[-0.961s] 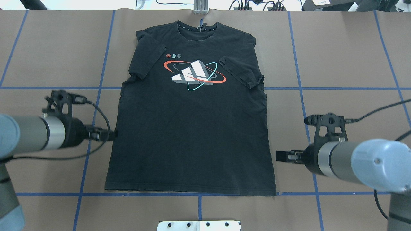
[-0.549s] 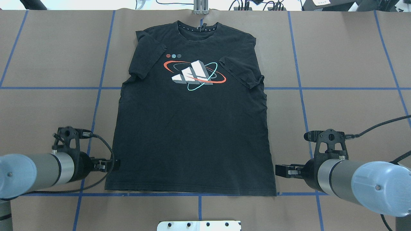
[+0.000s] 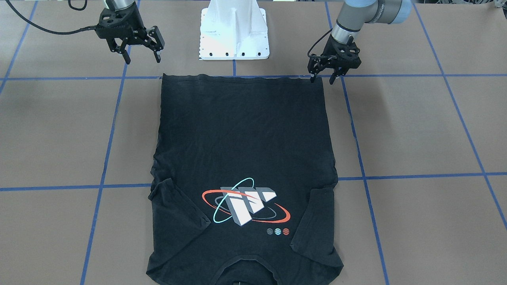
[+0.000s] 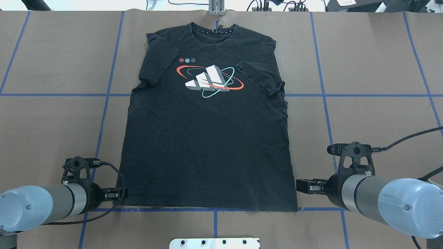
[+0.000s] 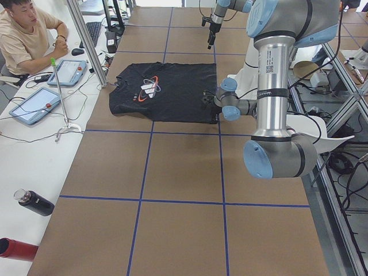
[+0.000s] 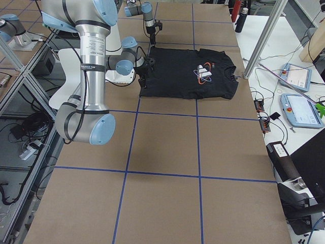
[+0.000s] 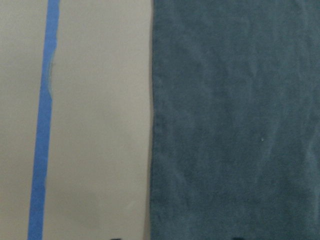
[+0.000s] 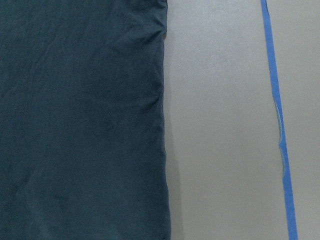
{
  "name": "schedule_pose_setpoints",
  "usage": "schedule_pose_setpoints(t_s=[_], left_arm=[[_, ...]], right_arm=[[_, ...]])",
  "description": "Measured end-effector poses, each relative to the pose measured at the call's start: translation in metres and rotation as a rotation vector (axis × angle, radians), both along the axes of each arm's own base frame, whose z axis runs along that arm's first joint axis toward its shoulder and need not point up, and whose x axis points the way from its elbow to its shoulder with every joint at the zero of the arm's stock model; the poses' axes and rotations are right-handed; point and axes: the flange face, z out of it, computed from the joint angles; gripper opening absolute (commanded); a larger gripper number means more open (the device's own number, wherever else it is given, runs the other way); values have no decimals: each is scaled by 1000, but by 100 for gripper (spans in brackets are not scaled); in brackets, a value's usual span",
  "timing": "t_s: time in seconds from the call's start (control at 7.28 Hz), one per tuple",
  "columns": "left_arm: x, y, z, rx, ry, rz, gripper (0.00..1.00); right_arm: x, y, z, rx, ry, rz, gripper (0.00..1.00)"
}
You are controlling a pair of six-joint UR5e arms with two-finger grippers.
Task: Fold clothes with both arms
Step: 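Grasp the hem corners with both grippers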
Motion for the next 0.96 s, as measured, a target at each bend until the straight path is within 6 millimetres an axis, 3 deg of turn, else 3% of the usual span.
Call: schedule_pose_setpoints(t_s=[0.55, 0.96], left_arm=[[9, 15, -1, -17, 6, 22, 46], [10, 16, 1, -19, 2, 25, 34]], right_arm=[[-1, 1, 0, 1, 0, -3, 100], [-1, 2, 0, 1, 0, -4, 100]])
